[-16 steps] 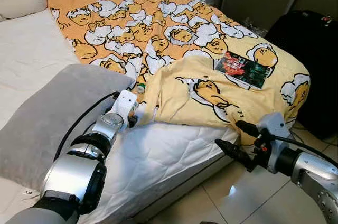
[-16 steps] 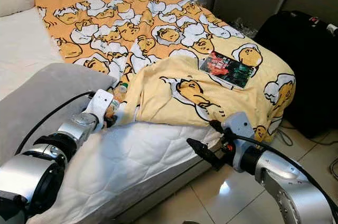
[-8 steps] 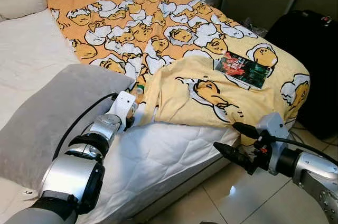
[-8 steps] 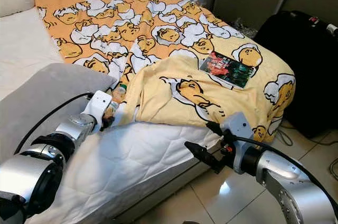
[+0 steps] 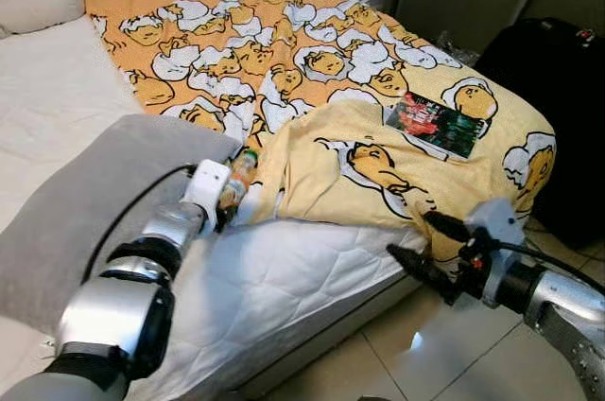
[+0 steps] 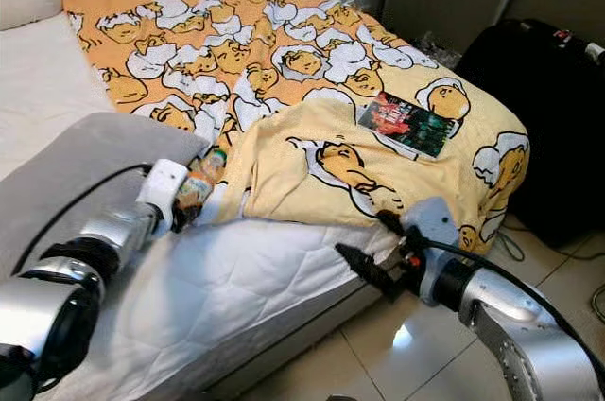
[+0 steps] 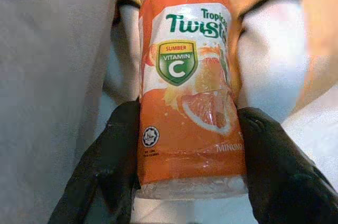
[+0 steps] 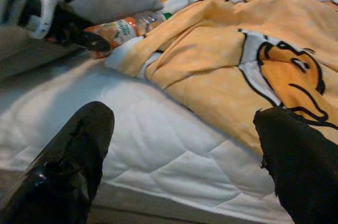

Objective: Clean up the room

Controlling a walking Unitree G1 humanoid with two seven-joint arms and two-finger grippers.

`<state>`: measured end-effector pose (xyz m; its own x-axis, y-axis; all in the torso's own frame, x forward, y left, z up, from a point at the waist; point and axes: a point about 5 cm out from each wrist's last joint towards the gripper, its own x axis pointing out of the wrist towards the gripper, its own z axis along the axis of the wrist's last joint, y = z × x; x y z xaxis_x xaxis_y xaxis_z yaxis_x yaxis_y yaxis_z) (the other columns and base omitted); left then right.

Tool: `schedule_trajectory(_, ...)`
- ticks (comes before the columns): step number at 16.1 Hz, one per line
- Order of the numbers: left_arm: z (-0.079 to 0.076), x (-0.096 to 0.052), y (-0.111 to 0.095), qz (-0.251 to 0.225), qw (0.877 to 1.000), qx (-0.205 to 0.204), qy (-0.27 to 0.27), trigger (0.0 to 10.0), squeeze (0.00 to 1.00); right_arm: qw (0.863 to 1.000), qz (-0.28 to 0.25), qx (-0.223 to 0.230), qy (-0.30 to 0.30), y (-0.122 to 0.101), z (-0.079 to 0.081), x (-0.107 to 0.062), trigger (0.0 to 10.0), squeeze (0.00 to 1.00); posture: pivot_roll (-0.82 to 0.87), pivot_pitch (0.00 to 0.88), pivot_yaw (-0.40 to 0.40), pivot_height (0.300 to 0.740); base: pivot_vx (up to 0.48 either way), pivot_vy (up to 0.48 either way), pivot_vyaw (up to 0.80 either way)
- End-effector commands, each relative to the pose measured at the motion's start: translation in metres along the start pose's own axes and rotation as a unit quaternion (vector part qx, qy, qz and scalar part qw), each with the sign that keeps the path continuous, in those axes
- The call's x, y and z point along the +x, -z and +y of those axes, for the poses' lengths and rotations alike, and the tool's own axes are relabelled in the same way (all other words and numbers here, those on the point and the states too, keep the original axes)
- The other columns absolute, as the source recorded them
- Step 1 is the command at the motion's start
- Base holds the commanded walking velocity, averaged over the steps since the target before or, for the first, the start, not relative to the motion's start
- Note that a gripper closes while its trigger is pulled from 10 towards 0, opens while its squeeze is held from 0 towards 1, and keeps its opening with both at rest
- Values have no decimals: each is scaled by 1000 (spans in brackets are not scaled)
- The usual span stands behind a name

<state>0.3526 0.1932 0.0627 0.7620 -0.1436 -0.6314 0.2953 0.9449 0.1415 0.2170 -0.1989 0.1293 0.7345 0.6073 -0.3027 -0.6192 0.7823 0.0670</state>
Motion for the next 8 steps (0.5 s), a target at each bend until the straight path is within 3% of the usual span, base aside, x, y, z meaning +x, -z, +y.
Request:
schedule_trajectory(1, 2, -3, -22, -51, 998, -13, 21, 0, 0, 1000, -12, 4, 26, 0, -6, -1, 10000, 0, -180, 0, 43, 740, 0, 0, 0)
schedule_trajectory(4, -3, -5, -36, -118, 991, -33, 45, 0, 0, 997, -40, 14, 61, 1, -5, 9, 10000, 0, -152, 0, 39, 740, 0, 0, 0)
schedule_trajectory(6, -4, -11, -53, -197, 976, -80, 56, 0, 0, 992, -62, 24, 102, 1, -1, 20, 10000, 0, -149, 0, 49, 740, 0, 0, 0)
schedule_trajectory(7, -4, -12, -55, -208, 972, -88, 58, 0, 0, 992, -66, 26, 108, 1, 0, 20, 10000, 0, -149, 0, 53, 740, 0, 0, 0)
schedule_trajectory(8, -5, -33, -67, -294, 947, -117, 61, 0, 0, 982, -105, 71, 139, -3, 6, 25, 10000, 0, -149, 0, 63, 740, 0, 0, 0)
